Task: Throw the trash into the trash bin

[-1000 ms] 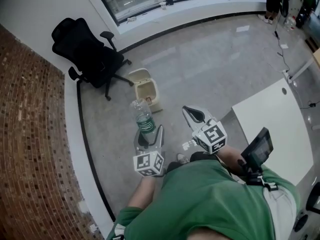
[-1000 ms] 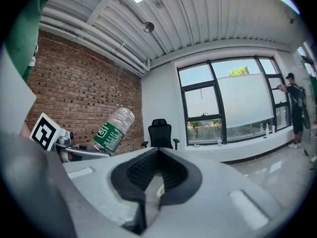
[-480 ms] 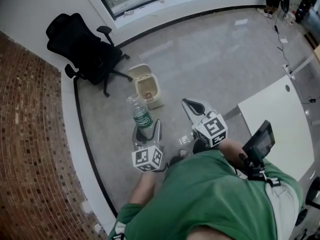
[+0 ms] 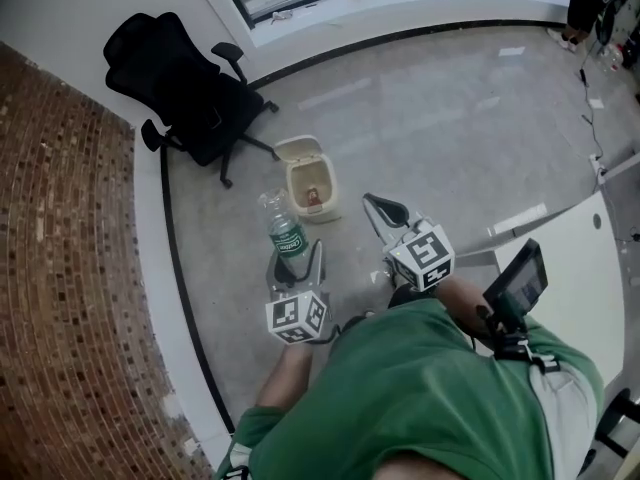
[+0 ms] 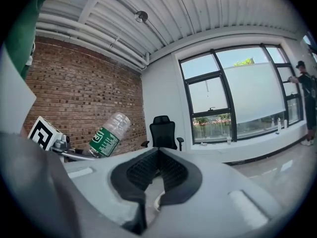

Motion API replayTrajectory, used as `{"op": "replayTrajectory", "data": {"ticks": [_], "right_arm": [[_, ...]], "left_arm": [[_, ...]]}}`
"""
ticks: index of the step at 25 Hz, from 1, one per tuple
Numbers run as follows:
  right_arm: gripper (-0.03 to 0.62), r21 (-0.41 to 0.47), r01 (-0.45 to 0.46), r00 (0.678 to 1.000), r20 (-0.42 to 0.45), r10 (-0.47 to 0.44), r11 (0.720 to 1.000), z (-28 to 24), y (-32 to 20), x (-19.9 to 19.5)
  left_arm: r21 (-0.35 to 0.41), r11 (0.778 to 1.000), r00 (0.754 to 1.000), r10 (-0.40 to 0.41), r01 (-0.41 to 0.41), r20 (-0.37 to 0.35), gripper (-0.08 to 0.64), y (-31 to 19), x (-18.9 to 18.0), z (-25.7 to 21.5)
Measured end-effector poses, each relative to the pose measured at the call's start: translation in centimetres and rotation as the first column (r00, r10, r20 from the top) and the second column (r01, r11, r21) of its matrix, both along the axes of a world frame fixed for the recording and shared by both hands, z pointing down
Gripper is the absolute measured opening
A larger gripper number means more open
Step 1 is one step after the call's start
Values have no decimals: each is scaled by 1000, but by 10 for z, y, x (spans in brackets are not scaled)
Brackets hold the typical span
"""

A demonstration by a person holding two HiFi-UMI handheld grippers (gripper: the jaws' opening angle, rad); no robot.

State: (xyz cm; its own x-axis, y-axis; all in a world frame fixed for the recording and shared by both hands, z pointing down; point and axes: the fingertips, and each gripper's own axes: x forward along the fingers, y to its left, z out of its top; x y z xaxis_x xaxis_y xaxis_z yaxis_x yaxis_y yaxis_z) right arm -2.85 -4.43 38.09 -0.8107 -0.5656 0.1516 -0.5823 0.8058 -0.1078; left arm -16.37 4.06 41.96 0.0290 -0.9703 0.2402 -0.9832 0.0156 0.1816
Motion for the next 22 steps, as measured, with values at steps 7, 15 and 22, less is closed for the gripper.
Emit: {"op": "replayTrajectory", "data": {"ticks": [7,15,22], "right_arm": [[3,-23,28,999,30,-28,999,1,-80,-10],[3,-34,56,998,40,-54,998,7,-133,-6],[3,-60,80,996,30,-78,995,12,-186,-18]], "left_arm": [[-28,999,999,-38,39,26,341,-71,-8,2],[-24,997,995,-76,78,57,341,-122,-9,1],[-50,993,992,-103,106,67,341,-168,-22,5]]}}
